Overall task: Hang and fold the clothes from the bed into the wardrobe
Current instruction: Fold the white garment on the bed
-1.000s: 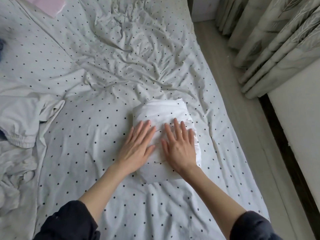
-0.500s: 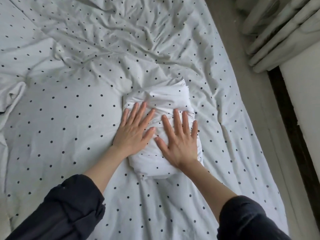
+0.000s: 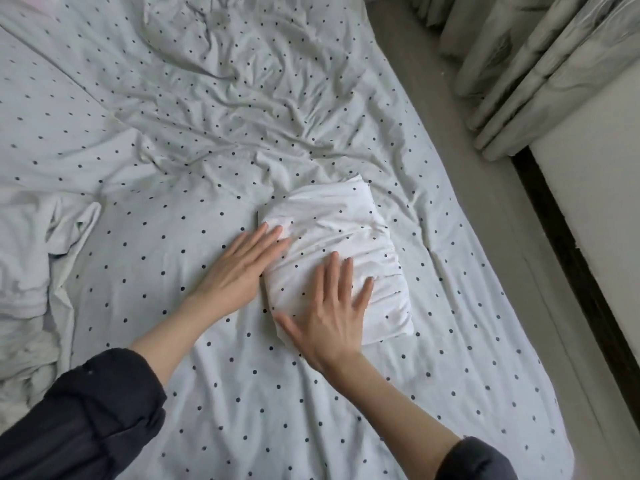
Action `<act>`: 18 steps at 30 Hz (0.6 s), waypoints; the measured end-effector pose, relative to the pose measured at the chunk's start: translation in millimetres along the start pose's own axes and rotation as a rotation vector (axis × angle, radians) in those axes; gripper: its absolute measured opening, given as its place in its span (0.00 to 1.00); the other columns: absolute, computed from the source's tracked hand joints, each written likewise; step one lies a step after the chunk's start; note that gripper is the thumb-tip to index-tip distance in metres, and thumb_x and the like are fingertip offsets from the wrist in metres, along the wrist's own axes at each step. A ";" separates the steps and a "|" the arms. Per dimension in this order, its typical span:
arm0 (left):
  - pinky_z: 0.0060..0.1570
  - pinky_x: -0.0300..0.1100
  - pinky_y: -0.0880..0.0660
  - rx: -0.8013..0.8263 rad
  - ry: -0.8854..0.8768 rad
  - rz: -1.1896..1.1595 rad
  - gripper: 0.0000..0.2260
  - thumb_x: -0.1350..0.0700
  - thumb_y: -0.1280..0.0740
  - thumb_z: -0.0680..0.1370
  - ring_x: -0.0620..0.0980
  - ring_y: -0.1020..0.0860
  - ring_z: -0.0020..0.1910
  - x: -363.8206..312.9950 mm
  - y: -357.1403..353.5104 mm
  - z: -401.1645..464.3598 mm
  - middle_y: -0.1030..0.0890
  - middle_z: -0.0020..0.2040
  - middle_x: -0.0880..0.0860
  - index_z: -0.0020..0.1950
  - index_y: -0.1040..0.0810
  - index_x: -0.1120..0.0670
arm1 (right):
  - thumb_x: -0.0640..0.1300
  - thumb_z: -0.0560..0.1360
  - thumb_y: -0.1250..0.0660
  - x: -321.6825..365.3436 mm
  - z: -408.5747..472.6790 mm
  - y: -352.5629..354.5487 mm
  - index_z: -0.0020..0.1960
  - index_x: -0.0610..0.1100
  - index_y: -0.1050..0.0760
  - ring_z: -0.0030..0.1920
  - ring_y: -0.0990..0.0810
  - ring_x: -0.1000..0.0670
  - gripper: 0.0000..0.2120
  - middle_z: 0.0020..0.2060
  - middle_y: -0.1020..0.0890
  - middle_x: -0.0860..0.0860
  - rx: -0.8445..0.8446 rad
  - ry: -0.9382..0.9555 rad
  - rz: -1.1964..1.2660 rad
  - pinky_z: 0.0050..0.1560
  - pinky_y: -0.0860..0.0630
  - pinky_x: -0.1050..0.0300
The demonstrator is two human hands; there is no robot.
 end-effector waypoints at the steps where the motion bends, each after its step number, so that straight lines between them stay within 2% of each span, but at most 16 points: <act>1: 0.72 0.48 0.51 0.016 -0.023 0.042 0.43 0.72 0.39 0.65 0.48 0.55 0.77 0.7 -2.3 -1.9 0.43 0.77 0.51 0.76 0.47 0.50 | 0.72 0.63 0.45 4.3 -1.0 -7.9 0.69 0.34 0.32 0.71 0.37 0.35 0.50 0.70 0.32 0.38 0.035 -0.031 -0.014 0.65 0.48 0.29; 3: 0.72 0.49 0.53 0.016 -0.076 0.136 0.45 0.70 0.33 0.63 0.47 0.59 0.76 0.5 -3.3 -0.6 0.48 0.77 0.51 0.76 0.46 0.51 | 0.74 0.56 0.36 9.8 1.0 -21.7 0.69 0.34 0.33 0.72 0.39 0.35 0.55 0.70 0.33 0.38 0.064 -0.074 -0.042 0.65 0.50 0.27; 6: 0.73 0.52 0.55 -0.007 -0.162 0.255 0.48 0.68 0.33 0.65 0.50 0.60 0.76 -4.9 -5.9 8.9 0.61 0.78 0.51 0.78 0.54 0.50 | 0.64 0.52 0.24 9.0 3.7 -32.2 0.69 0.33 0.33 0.71 0.39 0.33 0.55 0.70 0.33 0.37 0.034 -0.044 -0.092 0.66 0.52 0.26; 10: 0.72 0.59 0.57 -0.068 -0.217 0.386 0.40 0.68 0.48 0.70 0.52 0.66 0.75 -16.4 -3.3 28.8 0.66 0.76 0.52 0.76 0.65 0.47 | 0.55 0.61 0.23 -3.9 6.3 -28.0 0.67 0.36 0.30 0.70 0.36 0.34 0.41 0.68 0.30 0.39 -0.017 0.053 -0.195 0.65 0.48 0.25; 12: 0.71 0.61 0.58 -0.059 -0.153 0.457 0.37 0.66 0.49 0.72 0.53 0.68 0.74 -19.1 -4.8 35.6 0.57 0.77 0.53 0.76 0.60 0.47 | 0.51 0.63 0.24 -13.4 5.6 -16.7 0.65 0.38 0.29 0.68 0.33 0.36 0.35 0.67 0.28 0.41 -0.050 0.107 -0.227 0.64 0.43 0.27; 13: 0.71 0.62 0.57 -0.084 -0.123 0.451 0.34 0.65 0.49 0.73 0.54 0.63 0.76 -22.2 -2.2 36.2 0.49 0.78 0.54 0.77 0.54 0.47 | 0.49 0.61 0.23 -18.2 3.2 -5.9 0.64 0.39 0.28 0.67 0.31 0.37 0.34 0.66 0.27 0.42 -0.068 0.145 -0.248 0.63 0.40 0.27; 15: 0.70 0.62 0.50 -0.163 -0.112 0.395 0.29 0.66 0.50 0.73 0.56 0.44 0.75 -35.6 5.4 28.4 0.34 0.73 0.57 0.74 0.41 0.50 | 0.42 0.55 0.22 -30.9 -3.7 12.2 0.62 0.41 0.25 0.66 0.28 0.38 0.35 0.64 0.25 0.44 -0.090 0.216 -0.259 0.60 0.34 0.29; 16: 0.70 0.63 0.46 -0.216 -0.119 0.364 0.27 0.67 0.51 0.74 0.58 0.35 0.71 -47.0 11.3 21.1 0.29 0.69 0.58 0.72 0.35 0.52 | 0.40 0.53 0.22 -40.3 -8.8 20.7 0.61 0.42 0.25 0.66 0.28 0.39 0.36 0.64 0.25 0.44 -0.083 0.238 -0.258 0.59 0.33 0.29; 18: 0.66 0.63 0.35 -0.288 -0.105 0.298 0.25 0.68 0.55 0.78 0.59 0.24 0.62 -68.1 21.1 0.0 0.22 0.62 0.59 0.65 0.25 0.54 | 0.37 0.53 0.22 -60.1 -20.8 29.3 0.62 0.45 0.24 0.67 0.29 0.39 0.37 0.66 0.26 0.43 -0.035 0.238 -0.238 0.59 0.33 0.29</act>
Point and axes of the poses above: each hand's wrist, its own z-axis towards the middle knuckle, its own y-axis out of the back of the hand, x = y × z, the point moved 10 cm from there along z, towards the middle knuckle
